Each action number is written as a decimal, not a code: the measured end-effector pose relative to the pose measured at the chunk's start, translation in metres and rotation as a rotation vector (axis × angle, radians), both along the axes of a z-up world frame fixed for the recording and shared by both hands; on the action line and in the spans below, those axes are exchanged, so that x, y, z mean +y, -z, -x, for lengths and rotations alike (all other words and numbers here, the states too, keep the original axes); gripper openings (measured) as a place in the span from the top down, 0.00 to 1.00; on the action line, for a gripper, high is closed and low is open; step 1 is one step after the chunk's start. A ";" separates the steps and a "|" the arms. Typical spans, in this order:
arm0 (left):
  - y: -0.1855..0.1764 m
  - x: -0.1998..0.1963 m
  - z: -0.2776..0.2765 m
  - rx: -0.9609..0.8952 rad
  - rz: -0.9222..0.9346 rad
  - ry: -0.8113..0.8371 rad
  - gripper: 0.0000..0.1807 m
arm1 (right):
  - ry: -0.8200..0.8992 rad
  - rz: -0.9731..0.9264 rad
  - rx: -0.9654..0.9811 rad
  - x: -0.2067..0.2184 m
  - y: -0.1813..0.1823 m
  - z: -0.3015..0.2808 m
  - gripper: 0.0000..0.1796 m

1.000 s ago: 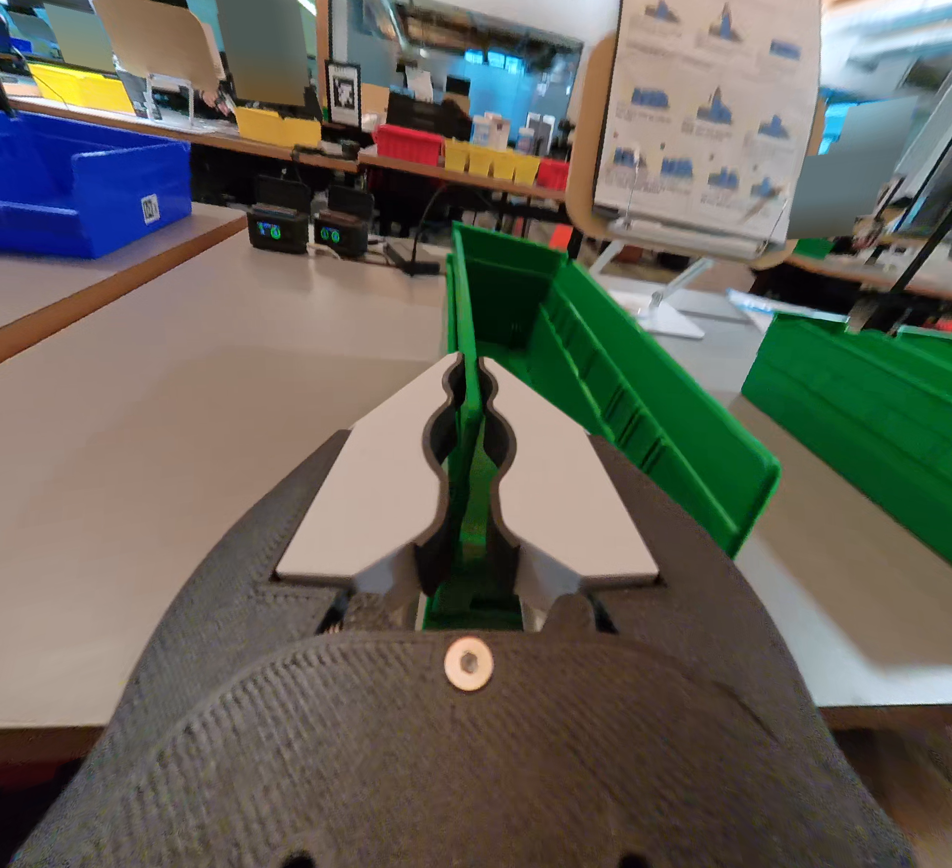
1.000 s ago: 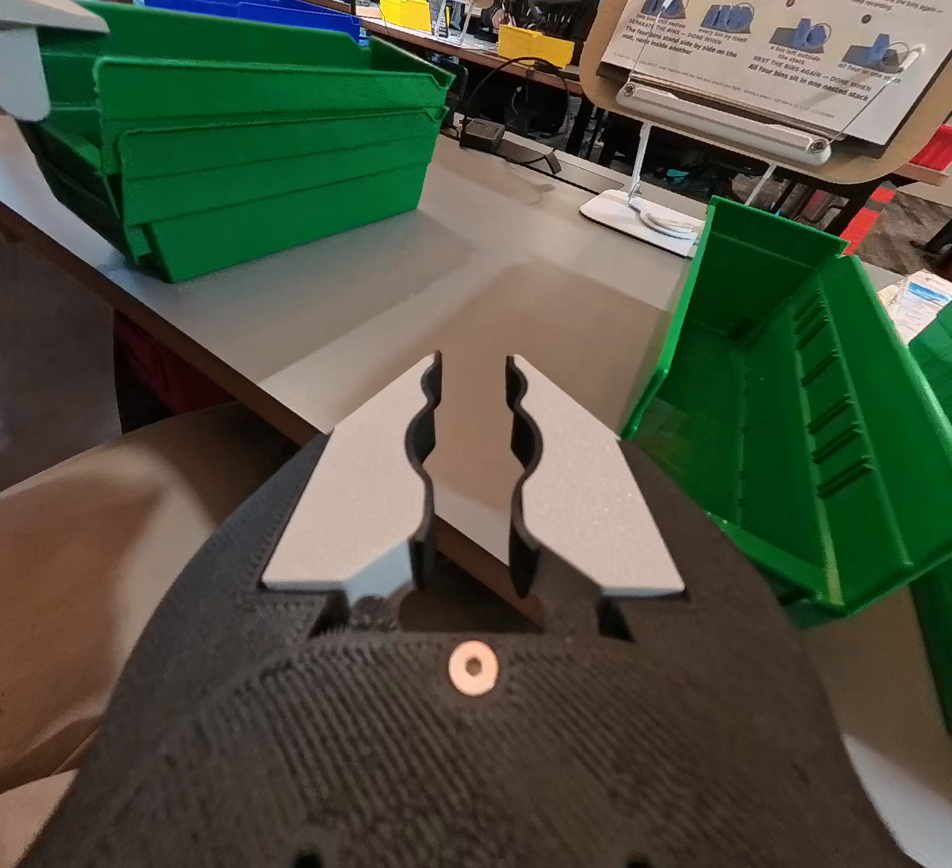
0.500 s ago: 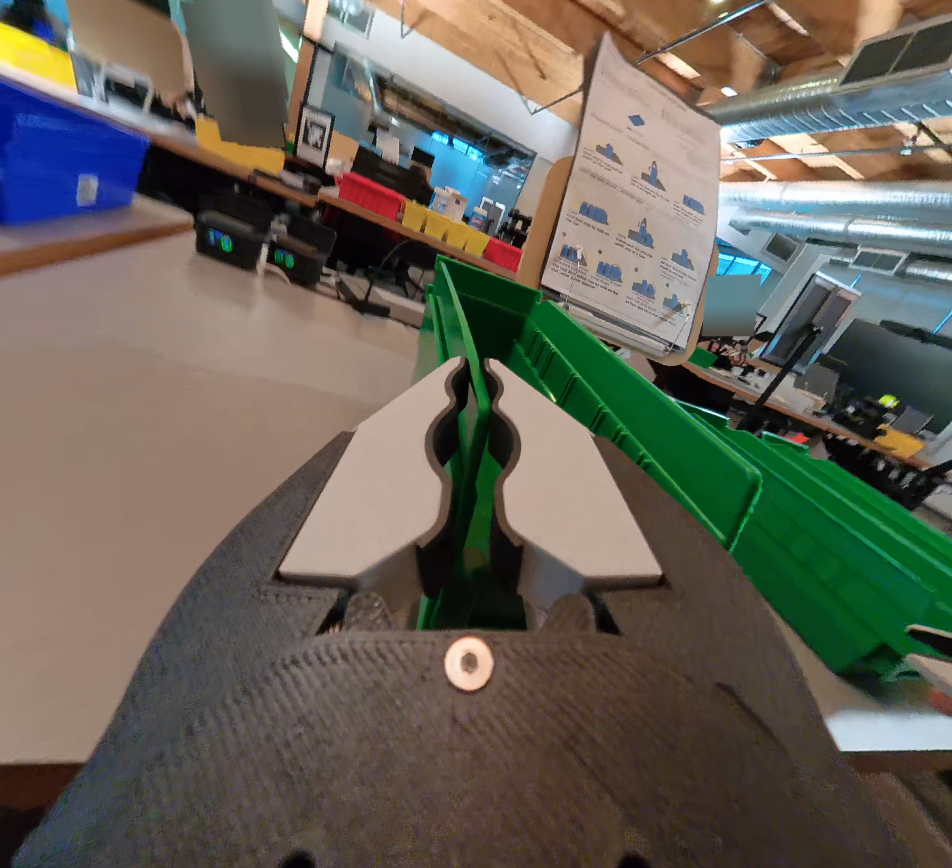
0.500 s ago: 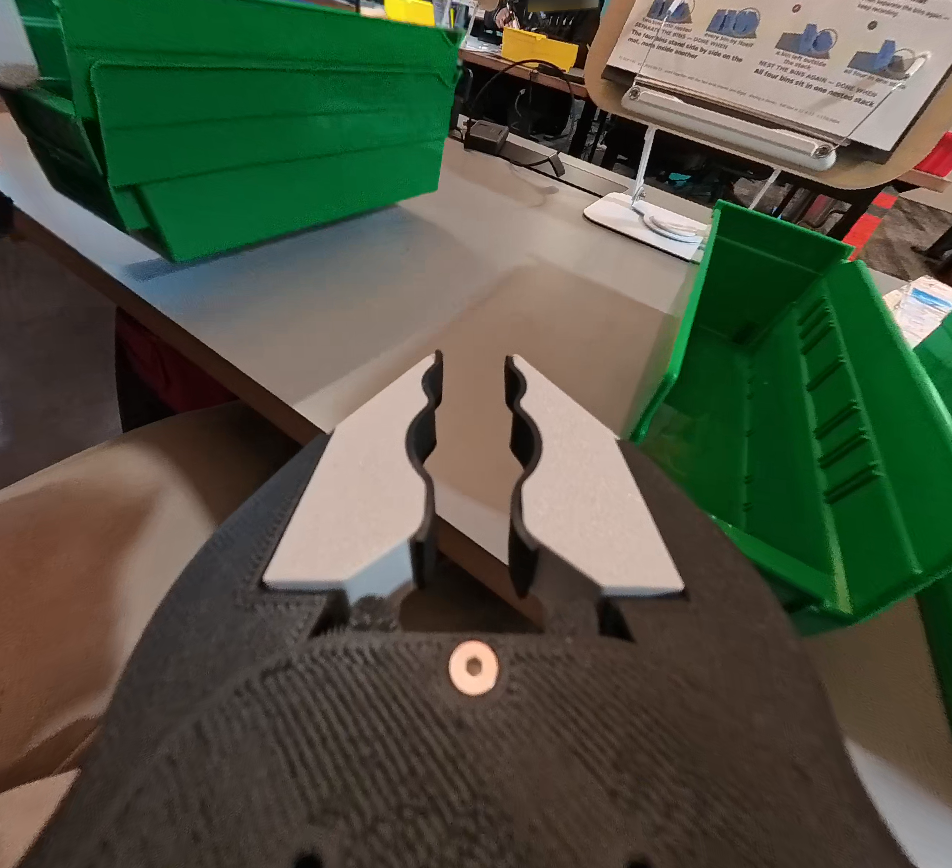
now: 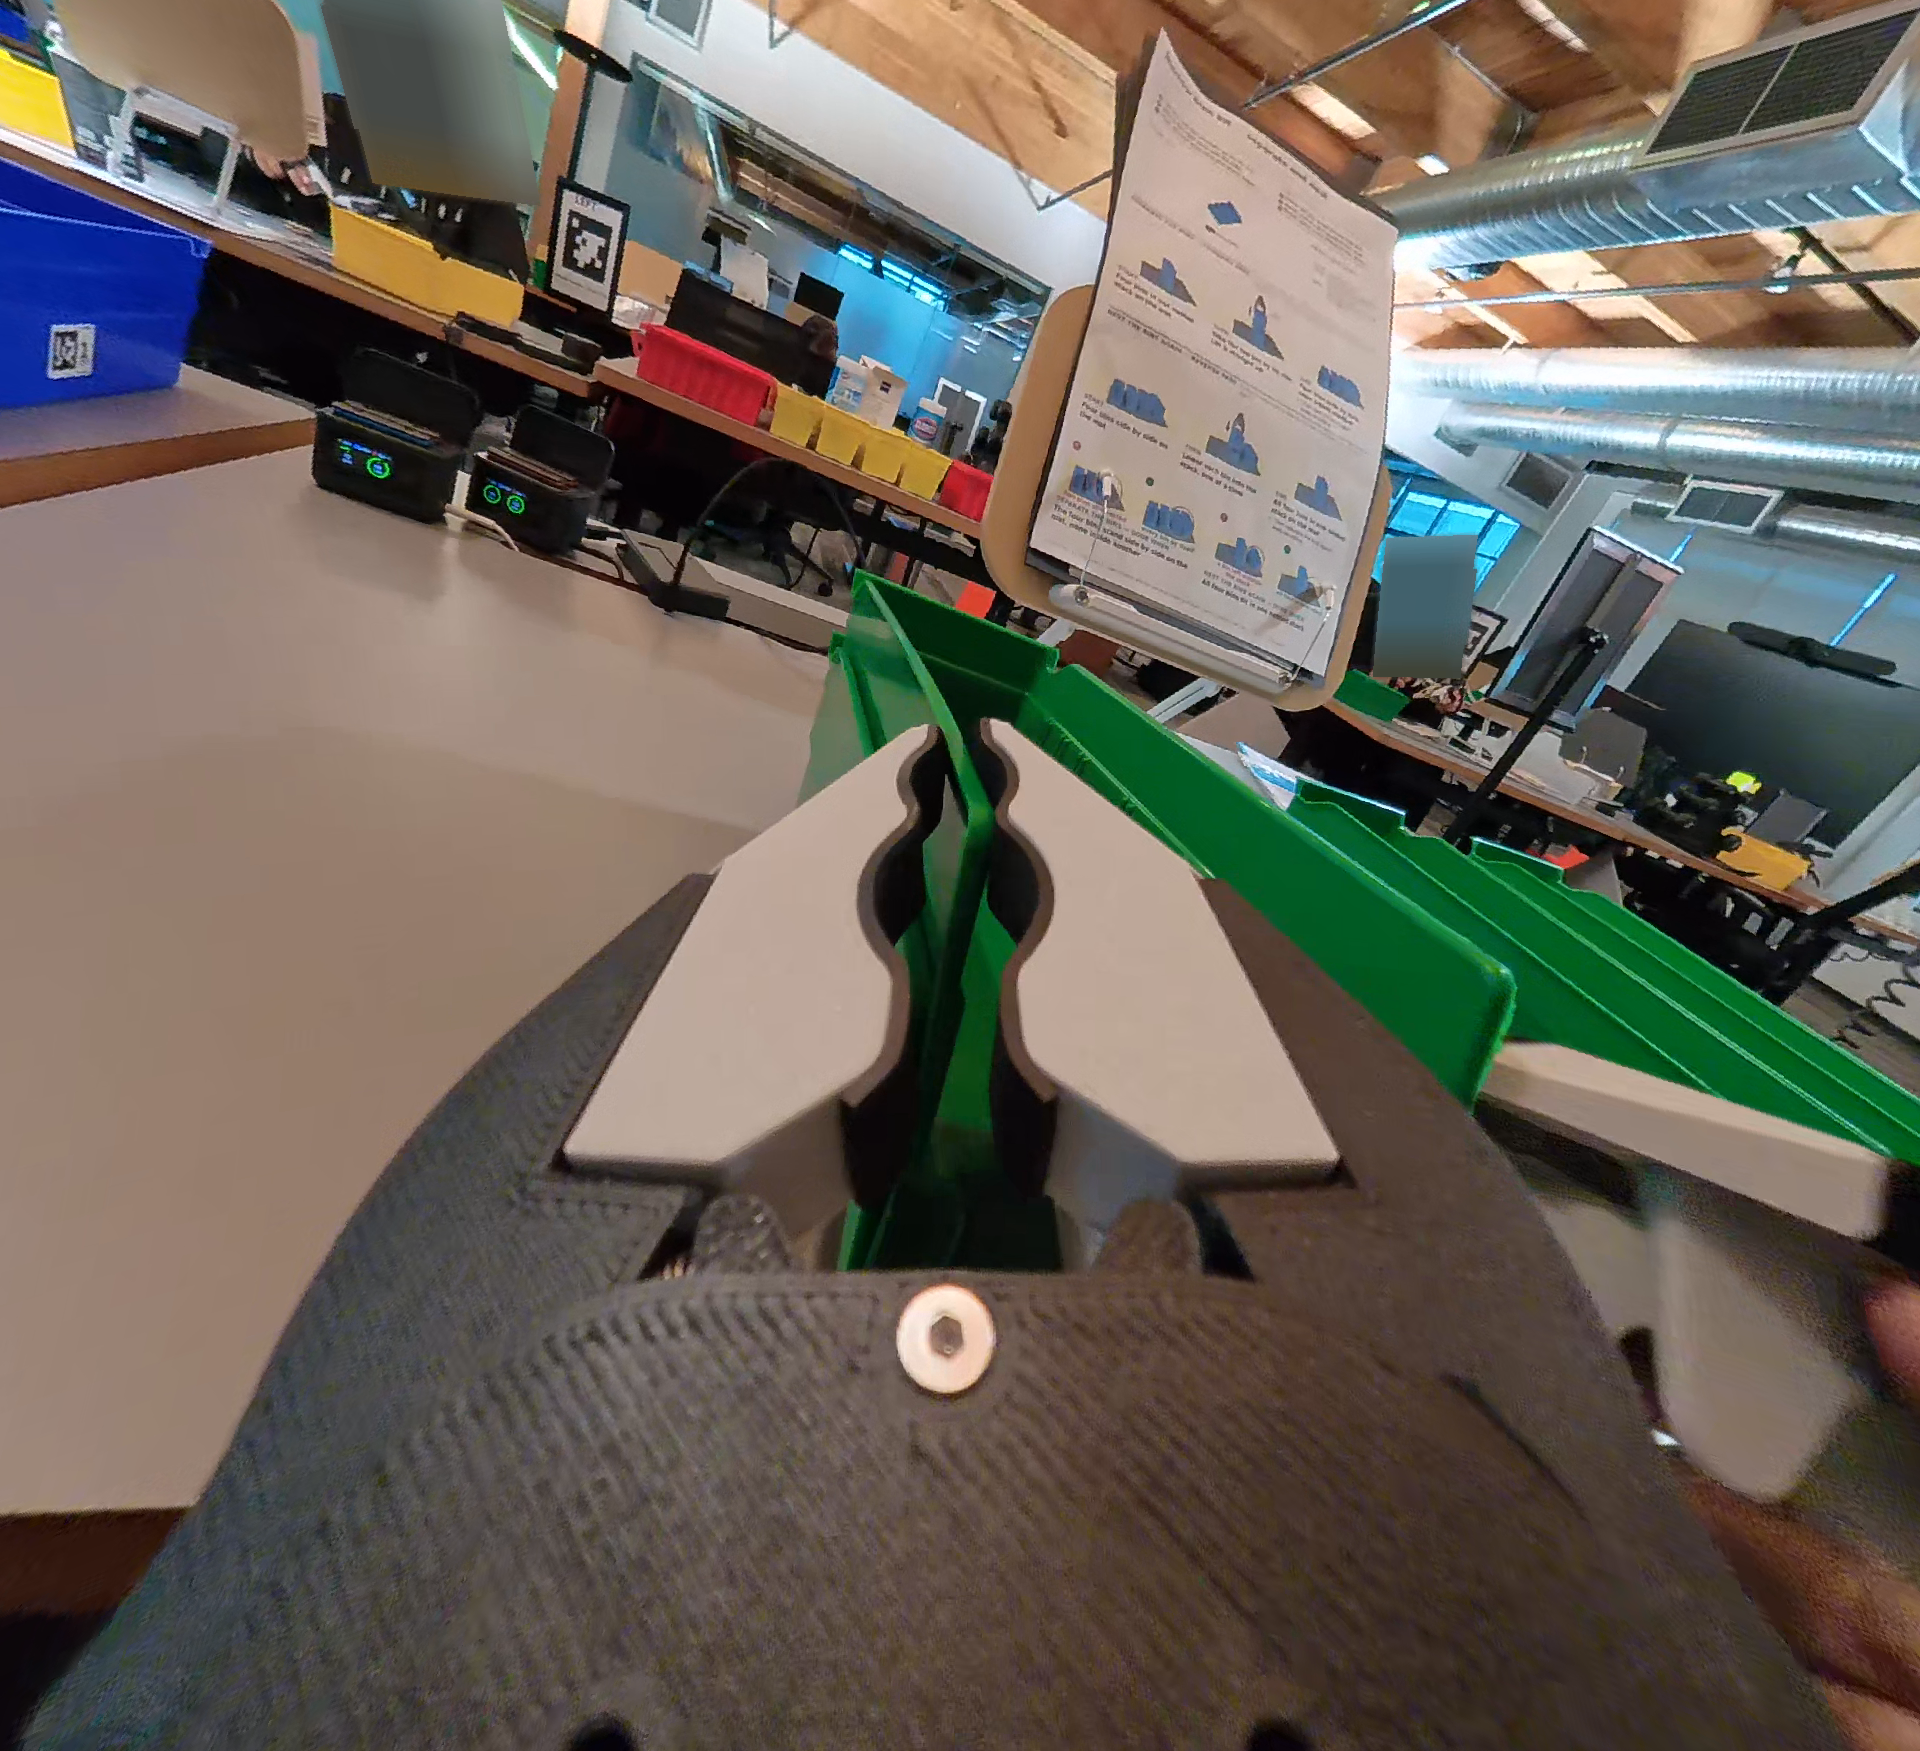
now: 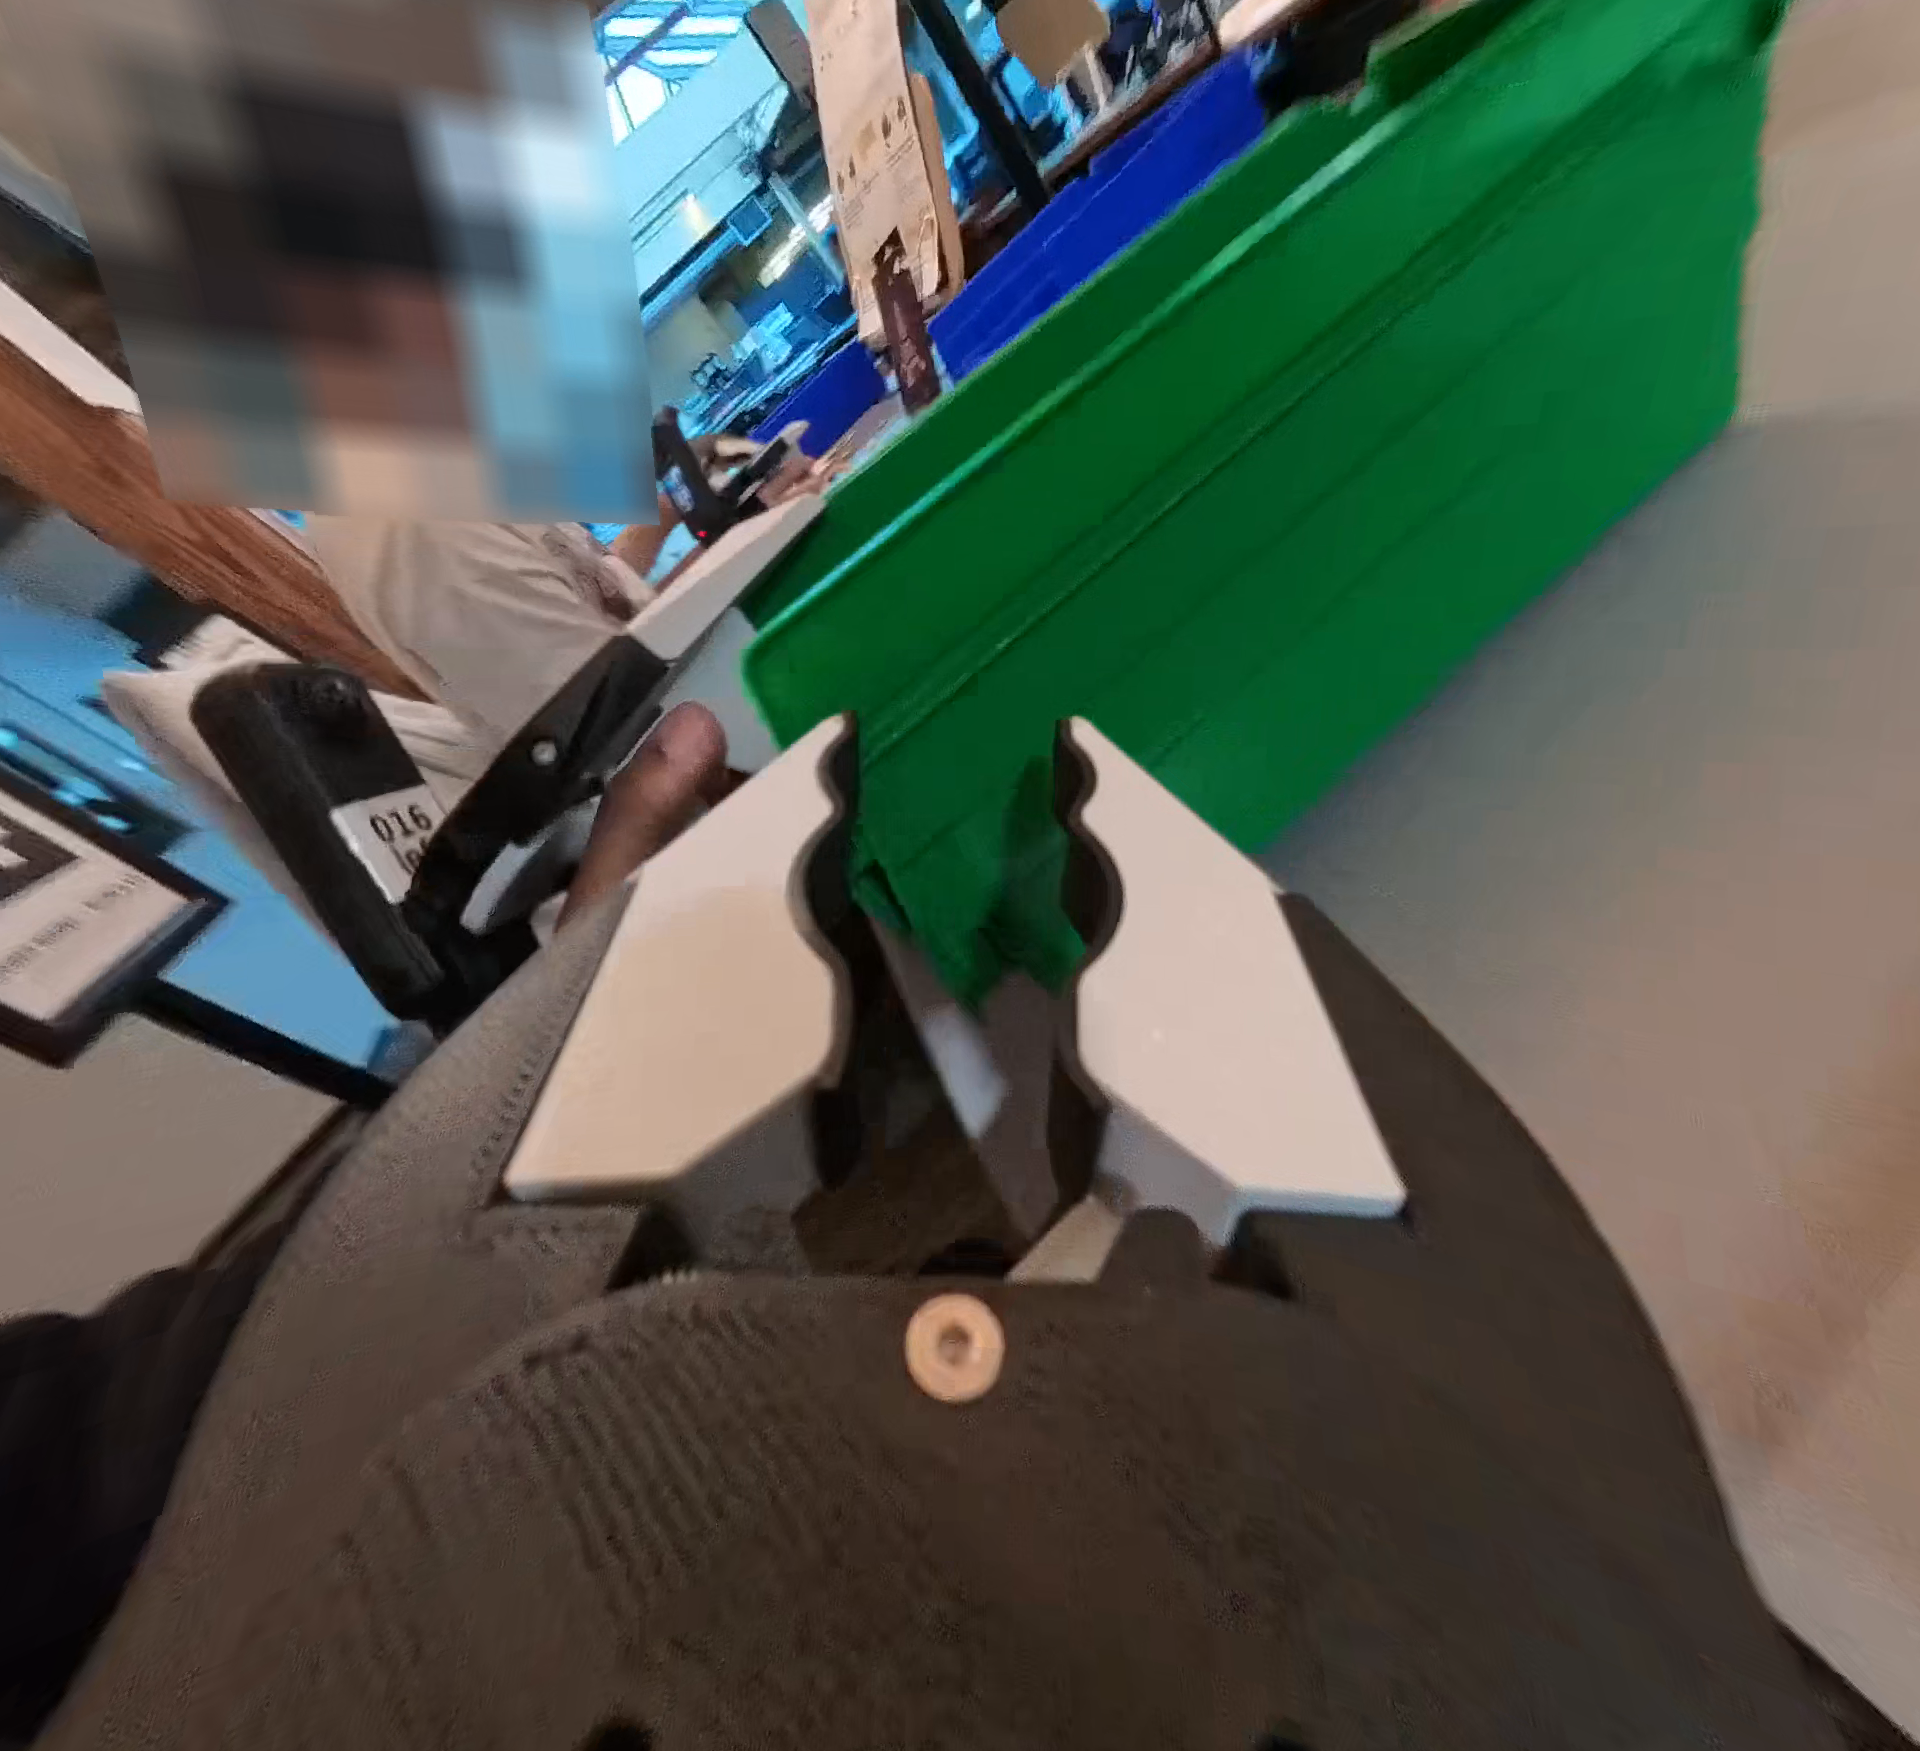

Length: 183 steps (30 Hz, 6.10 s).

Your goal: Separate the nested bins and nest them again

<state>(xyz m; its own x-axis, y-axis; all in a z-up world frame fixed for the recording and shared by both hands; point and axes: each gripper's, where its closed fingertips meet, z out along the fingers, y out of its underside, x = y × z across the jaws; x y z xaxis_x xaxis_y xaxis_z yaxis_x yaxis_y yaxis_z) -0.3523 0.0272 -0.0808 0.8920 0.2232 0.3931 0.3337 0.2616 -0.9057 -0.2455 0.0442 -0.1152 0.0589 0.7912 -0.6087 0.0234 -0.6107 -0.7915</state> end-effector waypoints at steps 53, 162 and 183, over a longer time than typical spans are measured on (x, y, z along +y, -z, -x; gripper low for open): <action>0.011 0.007 -0.002 0.038 0.140 0.034 1.00 | 0.067 -0.544 -0.237 -0.017 0.049 -0.005 0.86; -0.090 -0.046 0.003 -0.040 -0.165 0.004 1.00 | -0.247 -0.530 -0.328 -0.032 0.086 0.006 0.98; -0.083 0.032 -0.133 0.073 -0.121 0.183 1.00 | 0.364 -0.520 0.133 0.027 -0.063 -0.169 0.70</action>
<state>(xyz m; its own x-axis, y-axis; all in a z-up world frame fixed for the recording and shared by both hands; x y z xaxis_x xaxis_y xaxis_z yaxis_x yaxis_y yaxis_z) -0.2190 0.0588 0.0025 0.9403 0.0104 0.3402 0.3202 0.3113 -0.8947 -0.0761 0.0709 -0.0525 0.3295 0.9284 -0.1716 -0.2309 -0.0969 -0.9681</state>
